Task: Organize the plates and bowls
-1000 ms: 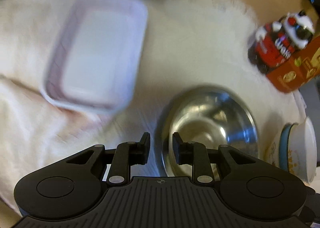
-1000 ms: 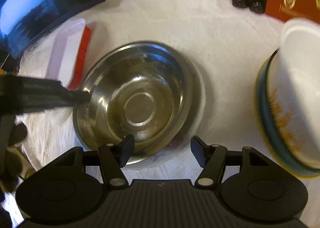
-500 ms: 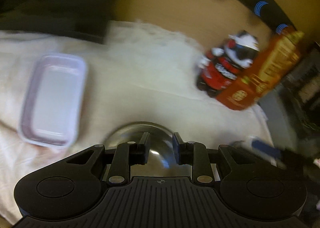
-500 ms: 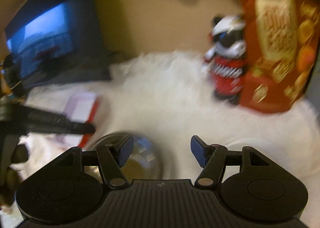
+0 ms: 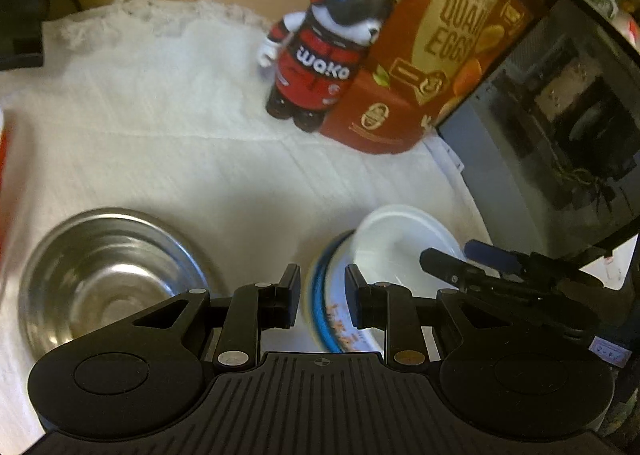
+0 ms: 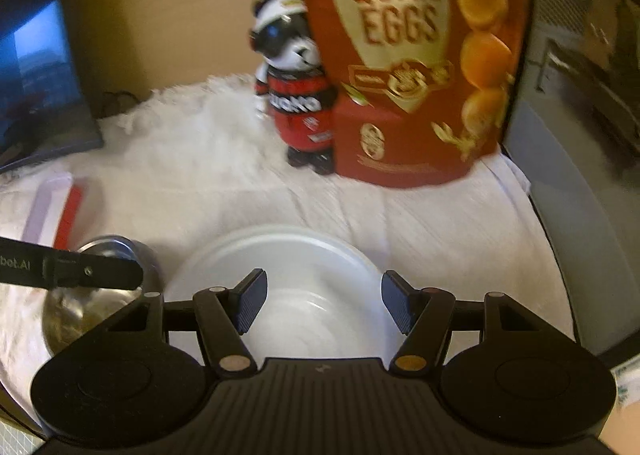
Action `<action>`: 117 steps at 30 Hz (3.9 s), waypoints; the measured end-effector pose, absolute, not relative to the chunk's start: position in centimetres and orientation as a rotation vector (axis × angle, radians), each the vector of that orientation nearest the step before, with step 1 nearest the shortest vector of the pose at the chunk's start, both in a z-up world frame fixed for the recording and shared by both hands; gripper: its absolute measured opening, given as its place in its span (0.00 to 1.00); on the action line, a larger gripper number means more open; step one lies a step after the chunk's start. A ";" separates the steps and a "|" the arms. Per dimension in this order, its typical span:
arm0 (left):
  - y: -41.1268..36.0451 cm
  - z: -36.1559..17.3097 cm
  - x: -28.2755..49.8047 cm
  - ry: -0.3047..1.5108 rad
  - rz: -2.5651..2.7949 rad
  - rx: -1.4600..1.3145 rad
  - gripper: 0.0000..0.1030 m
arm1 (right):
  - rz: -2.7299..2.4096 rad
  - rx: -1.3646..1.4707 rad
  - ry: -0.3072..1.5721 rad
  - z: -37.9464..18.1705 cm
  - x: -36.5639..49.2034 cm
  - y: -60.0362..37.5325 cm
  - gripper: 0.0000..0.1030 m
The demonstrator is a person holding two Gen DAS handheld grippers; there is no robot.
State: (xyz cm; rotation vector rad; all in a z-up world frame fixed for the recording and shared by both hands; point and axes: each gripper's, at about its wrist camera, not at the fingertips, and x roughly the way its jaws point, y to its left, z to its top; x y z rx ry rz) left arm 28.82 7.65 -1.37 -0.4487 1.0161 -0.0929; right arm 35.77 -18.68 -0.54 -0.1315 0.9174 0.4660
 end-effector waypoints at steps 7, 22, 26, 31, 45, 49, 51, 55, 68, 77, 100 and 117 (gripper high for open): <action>6.4 -2.3 29.7 1.039 -0.074 -0.449 0.27 | 0.465 -0.124 0.979 -2.7 36.6 -19.6 0.62; 4.1 -4.4 31.6 1.113 -0.055 -0.376 0.27 | 0.441 -0.116 0.998 -2.8 37.8 -21.6 0.62; 4.0 -5.3 31.7 1.132 -0.040 -0.372 0.27 | 0.480 -0.071 1.058 -3.5 37.8 -21.9 0.62; 3.9 -6.4 31.8 1.163 -0.031 -0.383 0.27 | 0.496 -0.039 1.129 -5.2 38.1 -21.9 0.62; 3.8 -7.0 32.3 1.178 -0.027 -0.441 0.29 | 0.574 0.202 1.352 -10.0 40.4 -23.8 0.62; 4.7 -7.2 32.6 1.192 -0.033 -0.501 0.29 | 0.598 0.231 1.383 -10.5 41.2 -23.6 0.62; 5.0 -7.3 32.7 1.199 -0.035 -0.526 0.29 | 0.609 0.233 1.388 -10.6 41.5 -23.5 0.62; 4.4 -7.0 32.9 1.197 -0.030 -0.467 0.28 | 0.601 0.203 1.372 -10.2 41.6 -23.3 0.62; 2.7 -7.6 33.7 1.230 -0.004 -0.356 0.38 | 0.632 0.174 1.329 -8.8 41.4 -23.3 0.62; 2.6 -10.0 33.6 1.284 -0.020 -0.471 0.47 | 0.681 0.199 1.402 -10.5 40.3 -22.0 0.63; 4.3 -9.0 29.9 1.328 0.000 -0.542 0.48 | 0.760 0.094 1.466 -9.5 38.1 -20.0 0.68; 4.5 -8.6 28.9 1.274 -0.008 -0.509 0.47 | 0.664 0.047 1.393 -8.4 39.0 -21.1 0.67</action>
